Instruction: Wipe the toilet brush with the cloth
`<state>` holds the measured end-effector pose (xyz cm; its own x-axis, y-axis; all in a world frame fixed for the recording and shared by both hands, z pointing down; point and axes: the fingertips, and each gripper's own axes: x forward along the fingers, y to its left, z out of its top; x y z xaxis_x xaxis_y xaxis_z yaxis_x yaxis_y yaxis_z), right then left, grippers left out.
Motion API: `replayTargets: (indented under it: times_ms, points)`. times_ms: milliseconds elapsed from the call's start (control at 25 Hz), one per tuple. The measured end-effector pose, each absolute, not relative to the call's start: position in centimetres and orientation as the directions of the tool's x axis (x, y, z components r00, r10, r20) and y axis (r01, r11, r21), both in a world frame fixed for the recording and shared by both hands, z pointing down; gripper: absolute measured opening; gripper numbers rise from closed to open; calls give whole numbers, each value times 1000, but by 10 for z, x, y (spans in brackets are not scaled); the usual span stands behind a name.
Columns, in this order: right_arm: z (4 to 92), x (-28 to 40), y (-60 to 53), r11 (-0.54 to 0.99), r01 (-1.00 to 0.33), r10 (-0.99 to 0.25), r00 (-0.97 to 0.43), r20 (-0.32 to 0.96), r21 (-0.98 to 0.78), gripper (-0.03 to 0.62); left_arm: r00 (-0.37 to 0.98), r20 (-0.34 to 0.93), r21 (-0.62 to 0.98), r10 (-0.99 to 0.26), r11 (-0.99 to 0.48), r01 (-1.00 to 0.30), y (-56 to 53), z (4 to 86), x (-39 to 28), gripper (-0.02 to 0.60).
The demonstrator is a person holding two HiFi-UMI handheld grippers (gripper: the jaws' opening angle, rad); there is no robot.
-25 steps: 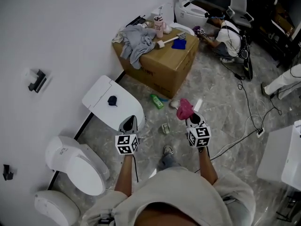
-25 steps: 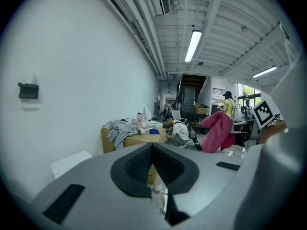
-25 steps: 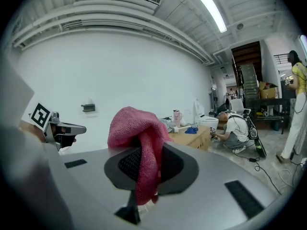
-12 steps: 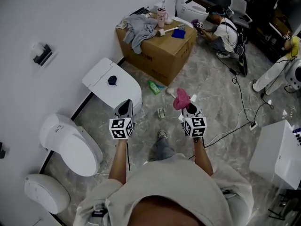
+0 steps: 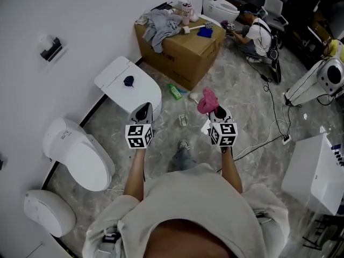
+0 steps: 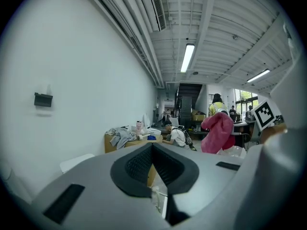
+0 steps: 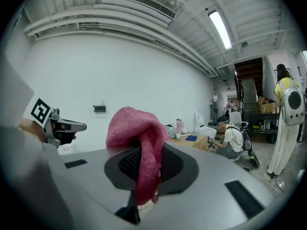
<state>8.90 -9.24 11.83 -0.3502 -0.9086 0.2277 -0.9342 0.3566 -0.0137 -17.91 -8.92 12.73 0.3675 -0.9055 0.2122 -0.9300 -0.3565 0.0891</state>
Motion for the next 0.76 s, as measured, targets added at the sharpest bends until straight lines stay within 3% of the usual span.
replayTargets:
  times_ms: [760]
  points:
    - [121,87,-94,351,-936,-909,-348,229,-31,63,379,210,110,-901,-363,-925,-89,128,-179,18]
